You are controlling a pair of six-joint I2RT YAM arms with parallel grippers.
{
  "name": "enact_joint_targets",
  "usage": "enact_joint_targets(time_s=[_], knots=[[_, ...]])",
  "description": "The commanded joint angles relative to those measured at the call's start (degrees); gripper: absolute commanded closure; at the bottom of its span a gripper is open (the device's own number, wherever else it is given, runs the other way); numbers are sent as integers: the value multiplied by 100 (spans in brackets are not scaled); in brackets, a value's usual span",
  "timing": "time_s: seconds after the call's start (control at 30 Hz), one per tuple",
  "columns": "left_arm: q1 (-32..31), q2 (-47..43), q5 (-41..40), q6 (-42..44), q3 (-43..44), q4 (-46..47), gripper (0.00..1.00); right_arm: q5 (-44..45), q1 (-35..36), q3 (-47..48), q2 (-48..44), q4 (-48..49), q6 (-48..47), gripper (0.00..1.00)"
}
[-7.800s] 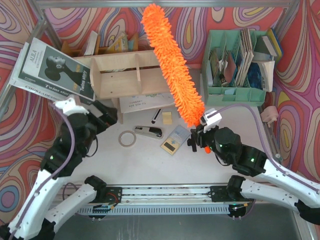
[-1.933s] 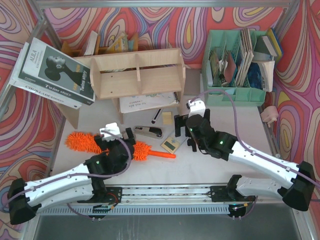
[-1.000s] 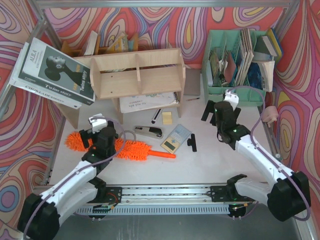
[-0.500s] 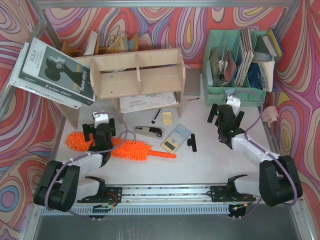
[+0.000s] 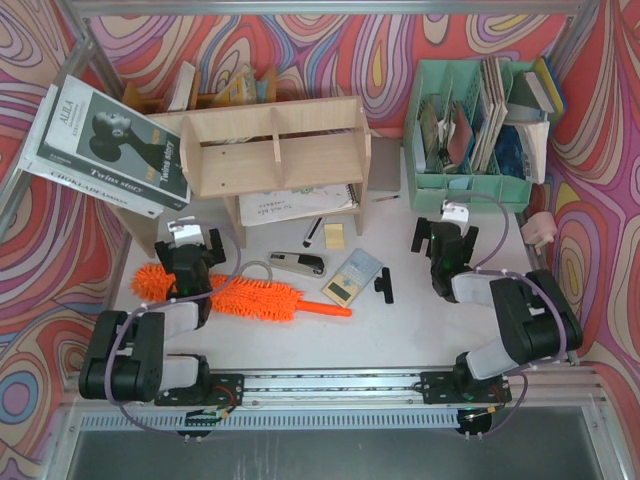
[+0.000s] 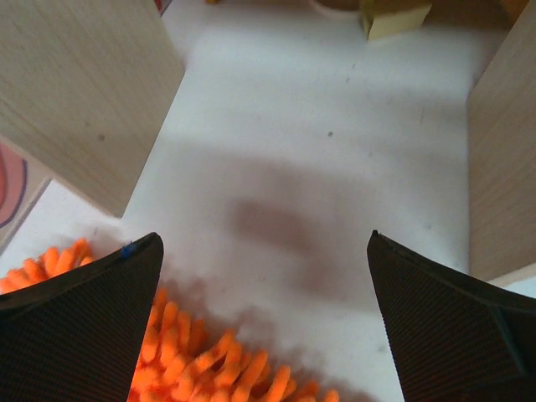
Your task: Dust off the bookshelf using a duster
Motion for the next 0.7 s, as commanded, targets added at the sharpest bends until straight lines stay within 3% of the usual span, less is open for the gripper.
enact_joint_targets(time_s=[0.0,0.1,0.2,0.27,0.33,0.4,0.5,0.57,0.67], knots=[[228,733,705,-393,-269,1615,2,-332,-94,-123,418,1410,-455,1],[461,1639,1082,-480,-297,2643,1,-640,-151,-373,421,2033,-712,1],[557,1232,1150,-645,15,1340,2,-1206,-289,-607,562,2736,-856,1],[609,1444,1223,-650,55,1647,2,-1573,-406,-740,941,3314,-828,1],[641,1218,1123,-780,169,1030,1,-1785,-437,-693,1229,3545,-915,1],[674,1422,895,-886,144,1381,2,-1930,-497,-686,1205,3461,-884,1],[683,1266,886,-930,272,905,2,-1906,-500,-673,1212,3453,-907,1],[678,1380,907,-898,195,1232,2,-1901,-499,-666,1201,3400,-907,1],[675,1295,878,-927,240,1006,1,-1895,-499,-669,1196,3414,-915,1]])
